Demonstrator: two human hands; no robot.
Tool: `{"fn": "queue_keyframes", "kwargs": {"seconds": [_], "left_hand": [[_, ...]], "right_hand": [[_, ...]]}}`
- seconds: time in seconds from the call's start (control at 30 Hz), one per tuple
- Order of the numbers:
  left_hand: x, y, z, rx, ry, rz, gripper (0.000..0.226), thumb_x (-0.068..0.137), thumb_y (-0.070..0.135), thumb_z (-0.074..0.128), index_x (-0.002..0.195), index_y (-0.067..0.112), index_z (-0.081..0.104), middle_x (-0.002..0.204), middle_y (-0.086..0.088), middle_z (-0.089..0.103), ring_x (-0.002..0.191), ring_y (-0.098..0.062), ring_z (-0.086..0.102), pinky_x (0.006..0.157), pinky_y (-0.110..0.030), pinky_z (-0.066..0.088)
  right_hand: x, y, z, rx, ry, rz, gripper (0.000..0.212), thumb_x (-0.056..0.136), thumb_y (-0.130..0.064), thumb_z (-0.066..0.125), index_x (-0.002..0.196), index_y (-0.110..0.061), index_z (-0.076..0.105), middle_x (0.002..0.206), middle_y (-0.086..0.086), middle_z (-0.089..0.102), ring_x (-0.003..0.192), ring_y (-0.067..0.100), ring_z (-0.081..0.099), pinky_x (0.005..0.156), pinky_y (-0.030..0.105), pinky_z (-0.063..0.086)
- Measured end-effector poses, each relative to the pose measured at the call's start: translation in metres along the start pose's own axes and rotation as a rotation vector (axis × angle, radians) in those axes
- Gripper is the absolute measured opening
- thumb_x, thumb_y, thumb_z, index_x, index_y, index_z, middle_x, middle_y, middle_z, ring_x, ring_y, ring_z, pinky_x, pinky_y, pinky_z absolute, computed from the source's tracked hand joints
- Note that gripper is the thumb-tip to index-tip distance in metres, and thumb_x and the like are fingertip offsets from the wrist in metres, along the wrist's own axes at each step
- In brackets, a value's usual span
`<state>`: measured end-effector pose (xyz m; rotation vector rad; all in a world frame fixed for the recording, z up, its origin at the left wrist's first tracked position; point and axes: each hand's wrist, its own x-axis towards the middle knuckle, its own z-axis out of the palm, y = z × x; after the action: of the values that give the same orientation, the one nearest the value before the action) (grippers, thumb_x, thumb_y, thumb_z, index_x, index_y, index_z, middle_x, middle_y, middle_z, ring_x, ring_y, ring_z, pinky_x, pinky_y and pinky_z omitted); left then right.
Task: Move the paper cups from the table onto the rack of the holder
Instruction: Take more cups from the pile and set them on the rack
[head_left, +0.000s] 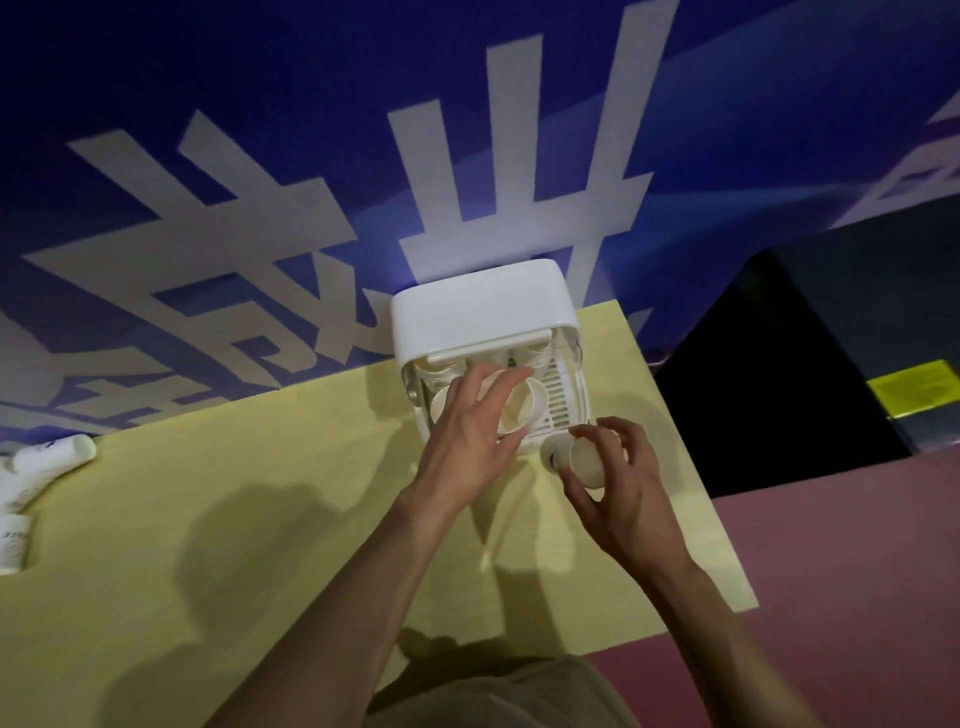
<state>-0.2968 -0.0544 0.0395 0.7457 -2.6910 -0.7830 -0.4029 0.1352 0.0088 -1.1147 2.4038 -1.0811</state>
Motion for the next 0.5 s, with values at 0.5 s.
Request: {"fn": "queue_keyframes", "kwargs": {"seconds": [0.5], "left_hand": [[0.036,-0.011,0.038,0.091,-0.116,-0.051,0.073,0.081,0.008,0.080,0.142,0.031,0.049,0.142,0.002,0.040,0.131,-0.020,0.045,0.098,-0.038,0.053]], "right_hand": [[0.028,0.020,0.003,-0.009,-0.042,0.060,0.040,0.095,-0.041,0.065,0.132,-0.034,0.053,0.142,-0.004,0.038,0.121,0.022,0.051,0.075,0.037,0.062]]}}
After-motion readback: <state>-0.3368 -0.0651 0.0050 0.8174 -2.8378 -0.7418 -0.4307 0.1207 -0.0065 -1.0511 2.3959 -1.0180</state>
